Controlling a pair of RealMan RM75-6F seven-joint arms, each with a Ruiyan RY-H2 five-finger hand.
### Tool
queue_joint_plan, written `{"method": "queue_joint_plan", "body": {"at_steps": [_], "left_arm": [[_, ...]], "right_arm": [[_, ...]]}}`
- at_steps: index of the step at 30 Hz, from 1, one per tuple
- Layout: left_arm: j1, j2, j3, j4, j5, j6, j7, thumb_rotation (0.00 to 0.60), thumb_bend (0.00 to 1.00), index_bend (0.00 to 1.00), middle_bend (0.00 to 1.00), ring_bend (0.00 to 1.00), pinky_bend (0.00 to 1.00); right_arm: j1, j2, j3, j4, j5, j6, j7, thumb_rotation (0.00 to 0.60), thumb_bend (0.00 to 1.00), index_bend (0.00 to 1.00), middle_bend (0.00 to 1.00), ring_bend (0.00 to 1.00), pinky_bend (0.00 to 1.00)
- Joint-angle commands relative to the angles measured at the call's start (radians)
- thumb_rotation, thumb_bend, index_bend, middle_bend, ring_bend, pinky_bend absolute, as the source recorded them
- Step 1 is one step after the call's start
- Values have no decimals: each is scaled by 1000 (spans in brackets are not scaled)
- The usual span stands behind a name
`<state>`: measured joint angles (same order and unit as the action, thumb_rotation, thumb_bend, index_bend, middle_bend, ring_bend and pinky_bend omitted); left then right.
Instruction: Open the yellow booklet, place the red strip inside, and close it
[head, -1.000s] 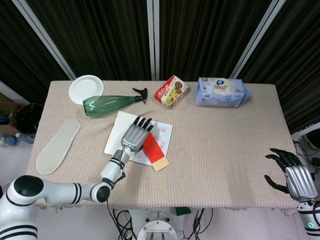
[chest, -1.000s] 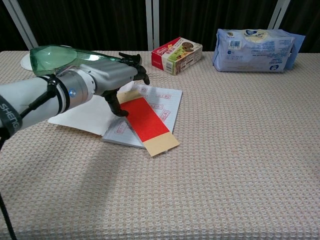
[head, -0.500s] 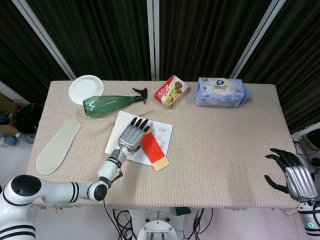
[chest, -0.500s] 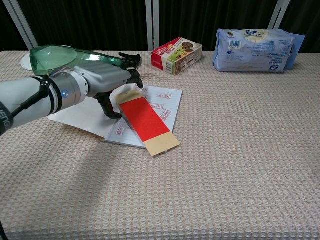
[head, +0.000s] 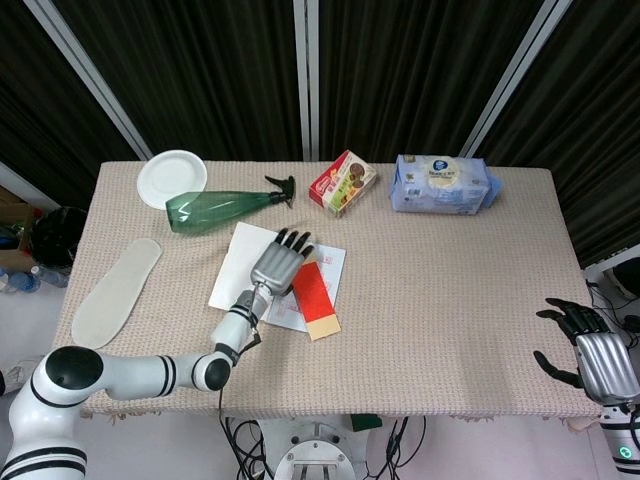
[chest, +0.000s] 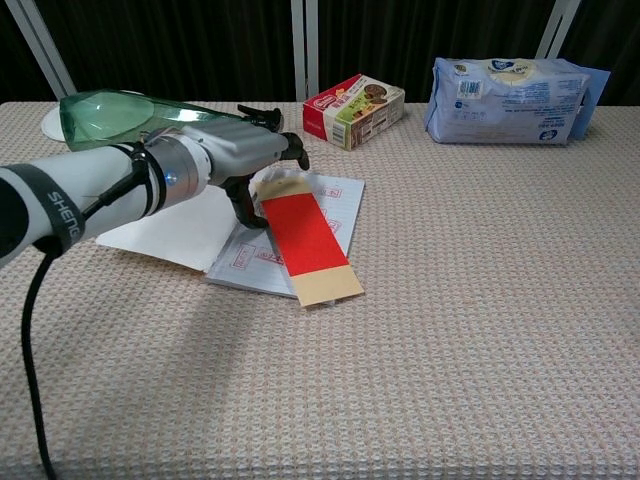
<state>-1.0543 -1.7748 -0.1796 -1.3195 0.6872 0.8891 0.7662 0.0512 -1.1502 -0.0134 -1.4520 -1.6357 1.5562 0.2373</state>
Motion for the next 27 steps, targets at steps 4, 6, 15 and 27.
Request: {"method": "queue_joint_plan", "body": {"at_steps": [4,6,15,27], "left_arm": [[-47,-31,-25,52,-41,-43,15,600,228,141,0,0,46],[-63,-42,-32,70,-47,-50,18,600,229,141,0,0,46],[-51,-23,-35,-18,29,2,-37,600,229,141,0,0,46],[-63,-111,19,-79,91,46,19,600,229,141,0,0,45]], "right_arm": [[-6,0,1,1,6,4,2,600,211,322,173,178,216],[-8,1,1,2,9,5,3,600,211,322,173,178,215],[-6,0,4,3,6,2,3,600,212,322,173,177,215],[3,-6,1,8,-8,-5,6,600,211,322,173,177,216]]}}
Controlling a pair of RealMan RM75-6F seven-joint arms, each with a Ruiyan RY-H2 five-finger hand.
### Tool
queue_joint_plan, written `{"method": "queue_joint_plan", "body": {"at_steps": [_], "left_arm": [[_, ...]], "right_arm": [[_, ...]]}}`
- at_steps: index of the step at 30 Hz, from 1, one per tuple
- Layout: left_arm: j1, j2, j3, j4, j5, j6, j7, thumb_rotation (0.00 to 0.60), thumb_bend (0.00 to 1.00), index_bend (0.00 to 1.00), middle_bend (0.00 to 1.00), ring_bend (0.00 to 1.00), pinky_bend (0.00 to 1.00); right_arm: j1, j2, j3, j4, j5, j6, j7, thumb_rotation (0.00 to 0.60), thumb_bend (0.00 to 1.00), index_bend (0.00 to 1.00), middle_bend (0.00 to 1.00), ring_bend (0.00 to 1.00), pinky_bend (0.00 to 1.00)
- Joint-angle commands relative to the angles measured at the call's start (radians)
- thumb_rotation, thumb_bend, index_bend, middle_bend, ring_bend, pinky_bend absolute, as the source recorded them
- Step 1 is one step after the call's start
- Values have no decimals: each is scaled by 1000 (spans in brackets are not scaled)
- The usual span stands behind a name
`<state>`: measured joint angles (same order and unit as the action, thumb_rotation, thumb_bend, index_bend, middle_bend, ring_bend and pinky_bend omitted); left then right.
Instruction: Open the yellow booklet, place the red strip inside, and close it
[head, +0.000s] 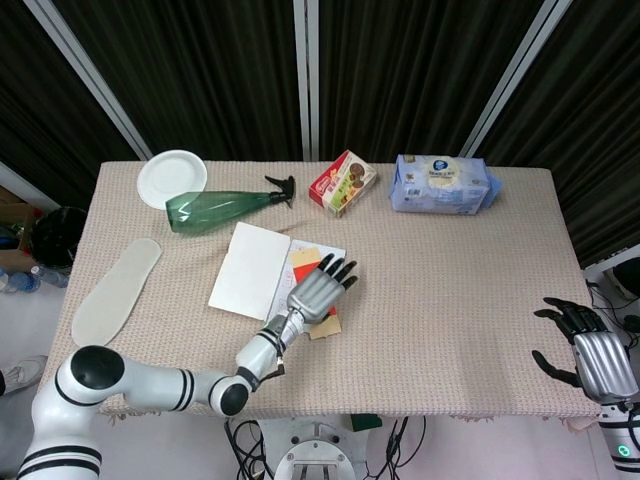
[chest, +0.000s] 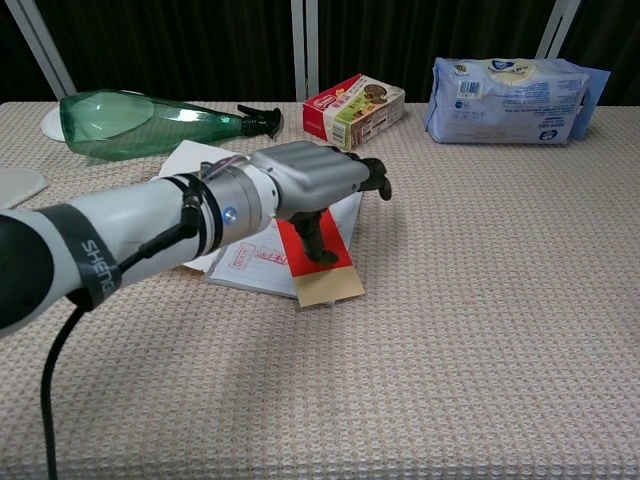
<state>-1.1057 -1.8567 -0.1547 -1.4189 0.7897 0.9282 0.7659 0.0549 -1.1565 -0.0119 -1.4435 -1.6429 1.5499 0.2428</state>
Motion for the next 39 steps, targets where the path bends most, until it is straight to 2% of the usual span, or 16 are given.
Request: {"method": "queue_joint_plan", "body": {"at_steps": [1,9,16,24,32,36,39], "left_arm": [[-16,-38,-11,27,-18,7,24,600,229,141,0,0,46],[-52,-87,-62,57,-89,9,62,600,229,141,0,0,46],[-76,-109,-56,78,-172,14,138,600,238,140,0,0,46],[-75,-78,-25,-7,-214,58,207,600,307,136,0,0,45],[-52,-16,6,-113,-210,116,229,600,312,136,0,0,46],[-43,11,6,-136,-239,128,234,600,312,136,0,0,46],[-20,41,-12,-169,-225,123,174,600,348,139,0,0,46]], "right_arm": [[-2,1,-1,0,0,2,1,600,211,322,173,177,216],[-5,0,-1,1,0,5,3,600,212,322,173,177,215],[-6,2,-1,3,2,8,7,600,211,322,172,177,216],[-1,-2,0,4,-2,2,5,600,212,322,172,177,215],[2,-2,-1,-4,-9,2,-4,600,211,322,172,178,216],[2,-2,-3,-7,-15,8,-7,600,212,322,172,178,216],[-2,0,-4,-7,-15,14,-5,600,212,322,172,178,215]]}}
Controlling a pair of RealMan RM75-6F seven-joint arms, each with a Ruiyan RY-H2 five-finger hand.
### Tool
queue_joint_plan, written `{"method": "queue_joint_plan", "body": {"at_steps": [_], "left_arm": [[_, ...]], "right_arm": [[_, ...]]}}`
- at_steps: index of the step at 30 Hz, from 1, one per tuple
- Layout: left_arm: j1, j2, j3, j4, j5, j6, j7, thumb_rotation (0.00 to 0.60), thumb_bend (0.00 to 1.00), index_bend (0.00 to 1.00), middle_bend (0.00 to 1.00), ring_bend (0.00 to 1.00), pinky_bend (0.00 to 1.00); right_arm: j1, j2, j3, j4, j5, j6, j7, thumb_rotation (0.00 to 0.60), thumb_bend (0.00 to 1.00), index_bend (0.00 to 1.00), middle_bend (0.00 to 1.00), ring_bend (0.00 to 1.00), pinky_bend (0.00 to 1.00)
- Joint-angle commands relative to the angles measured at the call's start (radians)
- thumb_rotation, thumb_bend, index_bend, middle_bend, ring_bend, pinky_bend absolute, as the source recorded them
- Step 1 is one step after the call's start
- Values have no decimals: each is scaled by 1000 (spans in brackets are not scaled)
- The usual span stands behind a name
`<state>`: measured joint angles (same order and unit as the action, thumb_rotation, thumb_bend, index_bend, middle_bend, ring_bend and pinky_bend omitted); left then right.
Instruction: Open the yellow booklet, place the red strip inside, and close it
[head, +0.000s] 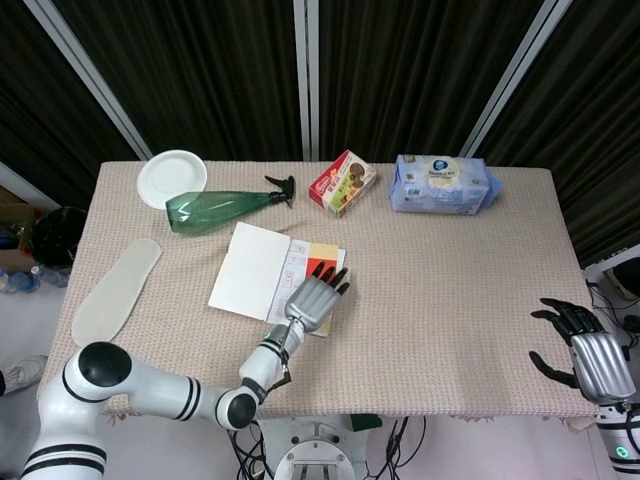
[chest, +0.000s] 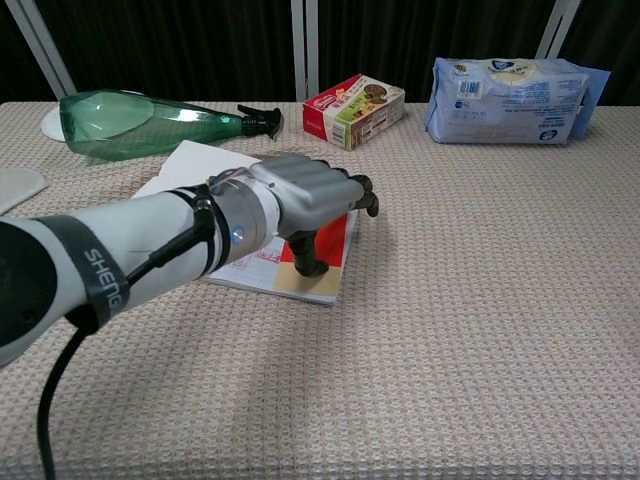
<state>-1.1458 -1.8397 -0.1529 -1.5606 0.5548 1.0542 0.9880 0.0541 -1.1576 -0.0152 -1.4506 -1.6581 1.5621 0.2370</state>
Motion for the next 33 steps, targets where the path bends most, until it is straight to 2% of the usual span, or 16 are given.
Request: {"method": "queue_joint_plan", "body": {"at_steps": [1,2,3,4,6,8,12,23,33], "left_arm": [[30,35,-20,-36,22,-5,-76,600,401,146,0,0,46],[43,47,-26,-45,38,-6,-109,600,452,153,0,0,46],[51,55,-29,-49,49,-10,-132,575,556,173,0,0,45],[58,62,-32,-50,58,-15,-152,530,649,197,0,0,45],[62,74,-22,-41,69,-29,-164,434,752,236,0,0,45],[56,76,-10,-27,58,-42,-152,385,785,256,0,0,44],[51,58,-1,-4,37,-54,-149,316,789,268,0,0,43],[46,15,5,30,72,-51,-166,304,775,277,0,0,41],[44,4,11,51,50,-56,-152,305,770,277,0,0,42]], "right_arm": [[-2,1,-1,1,0,3,2,600,211,322,172,178,216],[-3,1,-1,2,0,5,3,600,211,322,172,177,215],[-4,2,-2,2,-1,5,3,600,211,322,171,178,215],[-3,1,-2,2,-1,5,3,600,211,322,171,178,215],[-2,1,-2,3,-2,4,4,600,211,322,171,178,215],[-1,0,-2,3,-4,4,5,600,212,322,171,178,215],[0,-2,-1,5,0,0,6,600,212,322,171,178,215],[1,-1,-1,2,3,-3,2,600,211,322,171,177,216],[0,0,-1,6,5,-3,6,600,211,322,171,178,216]]}}
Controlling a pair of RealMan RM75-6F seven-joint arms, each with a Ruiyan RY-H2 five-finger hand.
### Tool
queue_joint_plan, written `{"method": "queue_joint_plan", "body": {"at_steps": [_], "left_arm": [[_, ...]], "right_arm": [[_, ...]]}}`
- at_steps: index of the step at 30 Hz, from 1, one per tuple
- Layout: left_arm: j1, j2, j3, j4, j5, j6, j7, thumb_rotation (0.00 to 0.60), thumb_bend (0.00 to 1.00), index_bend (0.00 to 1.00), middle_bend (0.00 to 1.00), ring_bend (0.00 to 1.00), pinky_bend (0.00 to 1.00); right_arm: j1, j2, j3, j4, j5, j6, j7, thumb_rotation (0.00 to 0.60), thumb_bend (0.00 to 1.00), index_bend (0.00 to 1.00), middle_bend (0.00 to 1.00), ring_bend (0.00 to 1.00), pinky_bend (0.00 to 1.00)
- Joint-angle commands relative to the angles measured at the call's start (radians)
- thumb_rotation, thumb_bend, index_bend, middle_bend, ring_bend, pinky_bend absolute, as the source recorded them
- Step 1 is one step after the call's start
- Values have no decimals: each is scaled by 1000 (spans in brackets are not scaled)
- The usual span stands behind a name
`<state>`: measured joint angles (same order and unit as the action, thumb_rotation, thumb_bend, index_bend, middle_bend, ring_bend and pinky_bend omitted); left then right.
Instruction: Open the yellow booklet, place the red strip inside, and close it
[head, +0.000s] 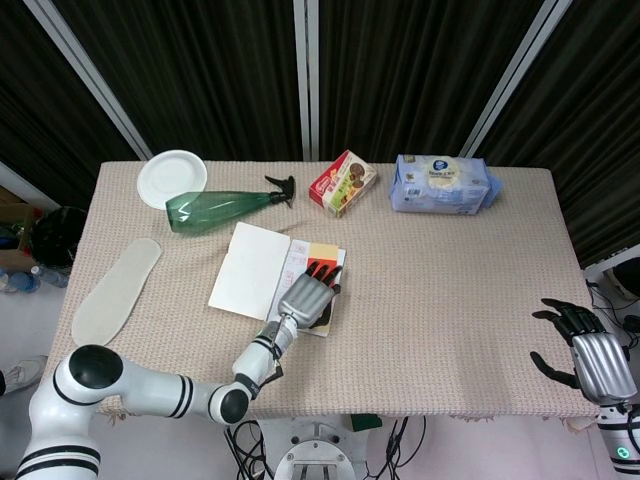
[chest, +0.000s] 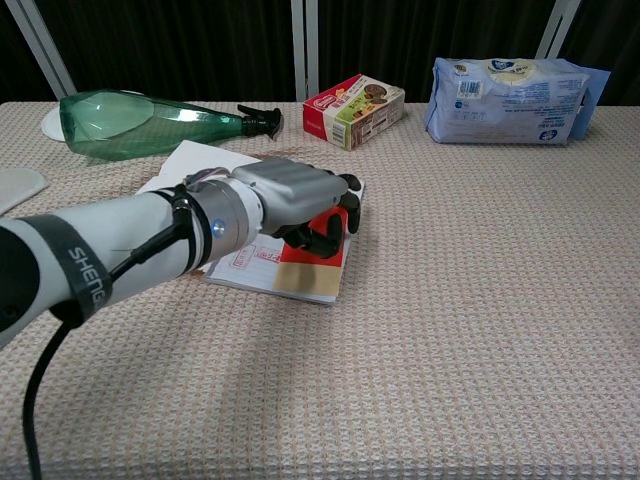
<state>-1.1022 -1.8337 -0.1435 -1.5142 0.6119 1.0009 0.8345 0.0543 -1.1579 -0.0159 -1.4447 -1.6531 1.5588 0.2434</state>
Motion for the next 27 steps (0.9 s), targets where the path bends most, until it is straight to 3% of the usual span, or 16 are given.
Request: {"method": "queue_joint_plan", "body": {"at_steps": [1,12,27], "left_arm": [[0,-3,1,6,-9,-4,1,304,770,277,0,0,42],[-2,-2,5,12,-26,-3,18,302,770,278,0,0,42],[32,69,33,-60,-45,46,39,302,769,289,0,0,42]], "right_arm": [[0,0,0,-1,0,0,0,600,211,322,171,178,215],[2,2,1,-8,0,-2,-8,600,211,322,171,177,216],[10,0,1,-13,-10,-5,-13,600,212,322,171,178,215]]}}
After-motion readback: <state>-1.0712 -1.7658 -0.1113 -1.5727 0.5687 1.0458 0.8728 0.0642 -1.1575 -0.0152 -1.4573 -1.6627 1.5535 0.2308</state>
